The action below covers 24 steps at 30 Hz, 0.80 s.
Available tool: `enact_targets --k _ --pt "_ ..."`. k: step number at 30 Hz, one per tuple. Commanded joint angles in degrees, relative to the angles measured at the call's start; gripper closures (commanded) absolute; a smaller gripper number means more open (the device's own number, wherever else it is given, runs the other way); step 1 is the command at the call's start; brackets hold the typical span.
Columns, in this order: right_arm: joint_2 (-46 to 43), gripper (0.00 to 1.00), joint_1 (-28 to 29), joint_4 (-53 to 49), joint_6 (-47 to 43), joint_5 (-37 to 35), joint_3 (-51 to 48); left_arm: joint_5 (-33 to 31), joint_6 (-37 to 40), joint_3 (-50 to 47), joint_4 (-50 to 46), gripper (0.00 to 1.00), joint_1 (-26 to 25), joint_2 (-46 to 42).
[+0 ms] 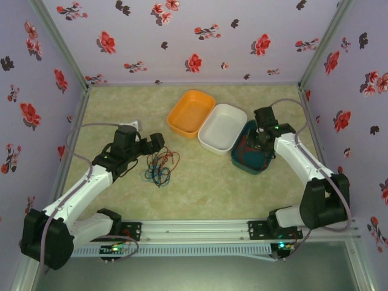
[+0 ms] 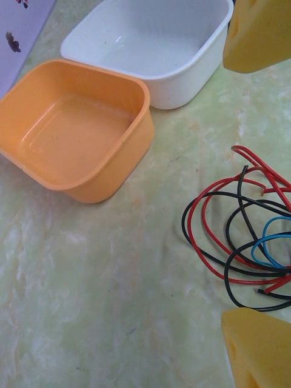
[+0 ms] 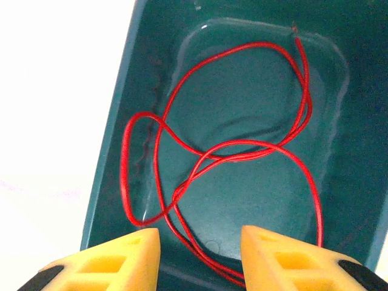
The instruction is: Untangle the cables
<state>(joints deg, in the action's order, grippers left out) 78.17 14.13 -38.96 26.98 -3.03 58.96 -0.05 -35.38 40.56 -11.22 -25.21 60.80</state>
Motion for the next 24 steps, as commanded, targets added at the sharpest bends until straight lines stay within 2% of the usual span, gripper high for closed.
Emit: enact_targets --k 1,7,15,24 --pt "-2.52 0.6 -0.16 -2.27 -0.79 -1.22 2.02 -1.37 1.44 1.63 -0.55 0.0 0.4 0.22" --pt "-2.25 0.63 1.36 0.67 -0.88 2.88 2.01 -1.39 1.17 1.46 -0.37 0.0 0.43 0.29" --pt "3.5 0.66 4.71 3.87 -0.98 3.86 4.19 -1.42 1.19 1.54 -0.73 0.0 0.43 0.2" --pt "11.15 0.7 4.76 5.63 -2.12 3.24 6.67 -1.44 0.83 1.28 -0.99 0.0 0.35 0.2"
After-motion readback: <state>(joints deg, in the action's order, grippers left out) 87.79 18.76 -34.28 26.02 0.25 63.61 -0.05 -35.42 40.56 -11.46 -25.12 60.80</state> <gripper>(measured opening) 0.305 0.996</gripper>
